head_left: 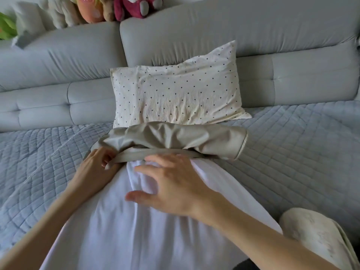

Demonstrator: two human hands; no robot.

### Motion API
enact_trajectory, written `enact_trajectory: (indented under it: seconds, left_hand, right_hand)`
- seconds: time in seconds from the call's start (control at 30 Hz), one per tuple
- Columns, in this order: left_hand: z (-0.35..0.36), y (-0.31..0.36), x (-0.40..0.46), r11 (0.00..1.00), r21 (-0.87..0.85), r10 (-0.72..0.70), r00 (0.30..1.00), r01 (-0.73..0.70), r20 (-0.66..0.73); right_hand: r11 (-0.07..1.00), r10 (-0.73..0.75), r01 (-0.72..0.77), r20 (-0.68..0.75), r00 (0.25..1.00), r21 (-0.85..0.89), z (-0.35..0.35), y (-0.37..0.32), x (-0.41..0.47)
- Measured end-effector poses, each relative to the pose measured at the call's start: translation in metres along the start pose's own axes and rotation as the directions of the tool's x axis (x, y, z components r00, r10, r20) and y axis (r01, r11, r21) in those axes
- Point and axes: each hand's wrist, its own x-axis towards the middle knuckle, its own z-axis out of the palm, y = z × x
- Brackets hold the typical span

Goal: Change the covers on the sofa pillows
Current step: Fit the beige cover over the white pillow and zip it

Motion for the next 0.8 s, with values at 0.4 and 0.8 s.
enact_trajectory:
  seconds: [0.4,0.8]
  left_hand:
    - [-0.029,0.008,-0.053,0.961,-0.171,0.236,0.968,-0.219,0.084]
    - [-0.033,0.001,-0.078,0.721,-0.668,-0.117,0.982,0.185,0.145]
  right_hand:
    - [0.886,0.201,-0.238,-0.132,0.971,-0.399,0.063,0.039,0.014]
    - [0.953,0.165,-0.113,-0.167,0.972,0.282,0.044,0.036,0.027]
